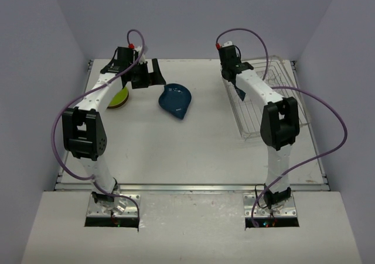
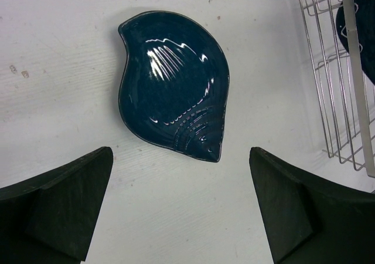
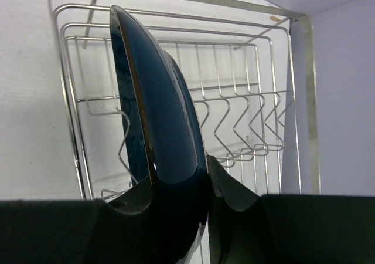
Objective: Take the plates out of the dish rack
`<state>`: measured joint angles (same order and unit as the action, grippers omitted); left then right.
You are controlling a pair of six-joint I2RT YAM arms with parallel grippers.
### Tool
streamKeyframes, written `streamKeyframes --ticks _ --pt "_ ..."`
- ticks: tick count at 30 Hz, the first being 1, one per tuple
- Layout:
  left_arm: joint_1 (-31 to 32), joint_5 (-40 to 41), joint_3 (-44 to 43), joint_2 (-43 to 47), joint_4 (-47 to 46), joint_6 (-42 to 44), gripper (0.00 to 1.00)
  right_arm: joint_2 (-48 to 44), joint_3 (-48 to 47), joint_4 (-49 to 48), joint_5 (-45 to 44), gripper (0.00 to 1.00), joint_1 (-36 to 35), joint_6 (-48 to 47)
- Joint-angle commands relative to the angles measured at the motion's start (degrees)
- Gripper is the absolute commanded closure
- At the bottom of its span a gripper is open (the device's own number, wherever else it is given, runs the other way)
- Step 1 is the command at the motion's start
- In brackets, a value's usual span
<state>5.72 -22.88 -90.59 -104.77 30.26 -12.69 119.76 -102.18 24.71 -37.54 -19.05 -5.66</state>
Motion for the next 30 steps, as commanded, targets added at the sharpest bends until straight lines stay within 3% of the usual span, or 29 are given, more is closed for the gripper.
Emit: streamKeyframes --ticks 1,7,13,16,19,23,30 --pt "0.0 0.9 -0.7 4.0 -0.4 0.2 0.0 -7.0 -5.4 -3.6 -6.5 1.0 0.3 3.7" --pt "-0.2 0.8 0.0 5.6 -1.3 0.3 0.0 -10.5 -6.8 -1.8 -5.0 1.0 0.3 5.2" --pt "-2.0 -8.3 7.0 11.2 -11.1 -4.1 0.0 -19.4 -5.8 -1.4 0.2 1.0 0.3 12.1" --pt "-2.2 -17.6 15.8 15.2 -20.7 -9.0 0.0 -23.9 -2.6 -1.5 9.0 1.0 0.4 17.0" --pt "-1.2 -21.6 23.6 20.1 -35.9 -17.9 0.0 -27.9 1.8 -2.3 18.4 1.0 0.5 25.6" --pt "1.4 -23.0 27.5 21.4 -41.3 -21.9 0.06 -34.0 11.9 -8.4 31.5 1.0 0.8 34.3" --pt "5.7 -23.3 29.7 21.0 -48.0 -27.4 0.11 -32.5 13.9 -7.1 50.3 1.0 0.6 47.0"
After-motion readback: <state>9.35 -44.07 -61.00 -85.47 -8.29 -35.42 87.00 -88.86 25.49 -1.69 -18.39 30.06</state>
